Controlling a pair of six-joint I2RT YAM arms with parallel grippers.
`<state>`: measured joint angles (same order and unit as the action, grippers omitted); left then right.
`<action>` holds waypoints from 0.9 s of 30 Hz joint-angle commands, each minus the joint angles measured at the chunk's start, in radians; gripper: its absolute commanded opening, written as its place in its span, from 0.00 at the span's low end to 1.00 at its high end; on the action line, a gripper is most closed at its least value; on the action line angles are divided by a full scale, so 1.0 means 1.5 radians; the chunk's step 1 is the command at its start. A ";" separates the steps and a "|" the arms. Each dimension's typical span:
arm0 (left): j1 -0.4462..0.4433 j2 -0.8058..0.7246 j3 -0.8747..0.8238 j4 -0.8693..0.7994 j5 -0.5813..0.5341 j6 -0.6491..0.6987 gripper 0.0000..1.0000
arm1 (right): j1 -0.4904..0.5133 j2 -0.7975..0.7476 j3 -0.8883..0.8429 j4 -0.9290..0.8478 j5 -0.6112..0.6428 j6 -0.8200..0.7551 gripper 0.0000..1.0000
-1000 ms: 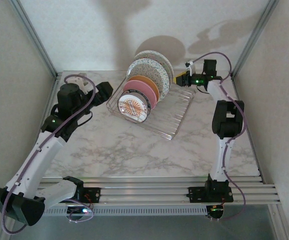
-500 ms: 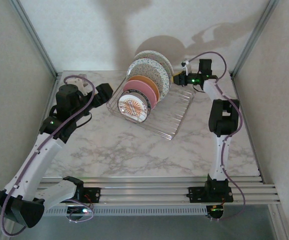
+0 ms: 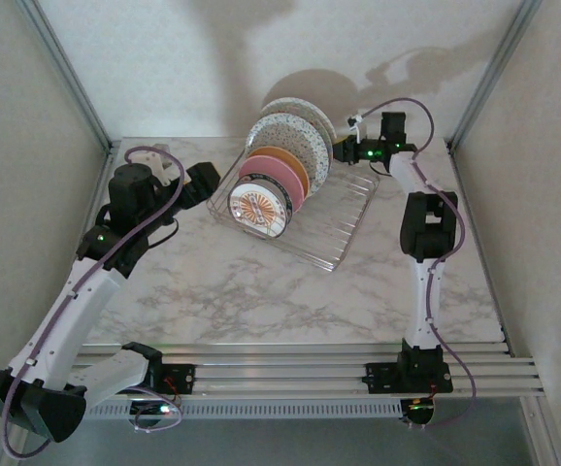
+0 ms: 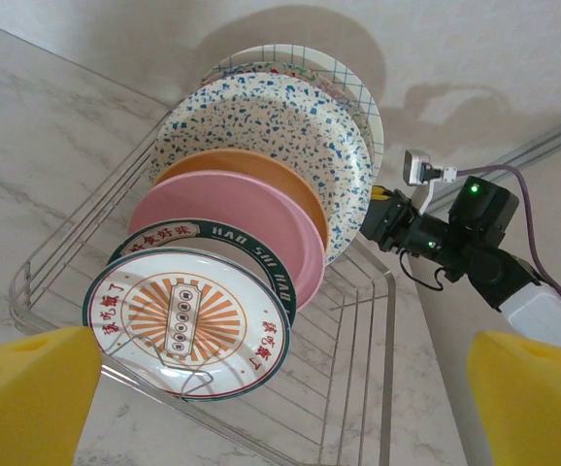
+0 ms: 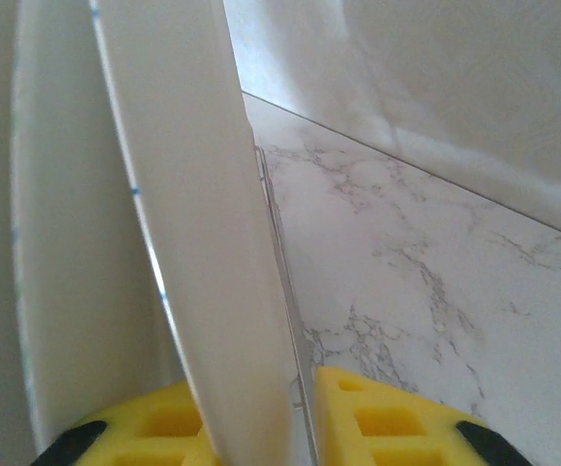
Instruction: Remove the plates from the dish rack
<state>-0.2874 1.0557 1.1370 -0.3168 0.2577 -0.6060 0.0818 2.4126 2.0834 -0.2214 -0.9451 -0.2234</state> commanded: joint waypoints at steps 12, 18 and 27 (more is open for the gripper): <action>-0.006 0.015 0.026 0.010 0.018 0.002 0.96 | 0.025 0.036 0.044 0.028 -0.016 0.042 0.06; -0.006 0.018 0.020 0.021 0.018 0.000 0.96 | 0.040 0.009 0.028 0.031 -0.006 0.040 0.00; -0.006 0.016 0.018 0.026 0.021 -0.001 0.96 | 0.040 -0.045 -0.046 0.144 0.037 0.092 0.00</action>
<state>-0.2874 1.0817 1.1389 -0.3103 0.2699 -0.6060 0.1196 2.4161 2.0361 -0.0555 -0.8619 -0.1776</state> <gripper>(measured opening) 0.959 0.091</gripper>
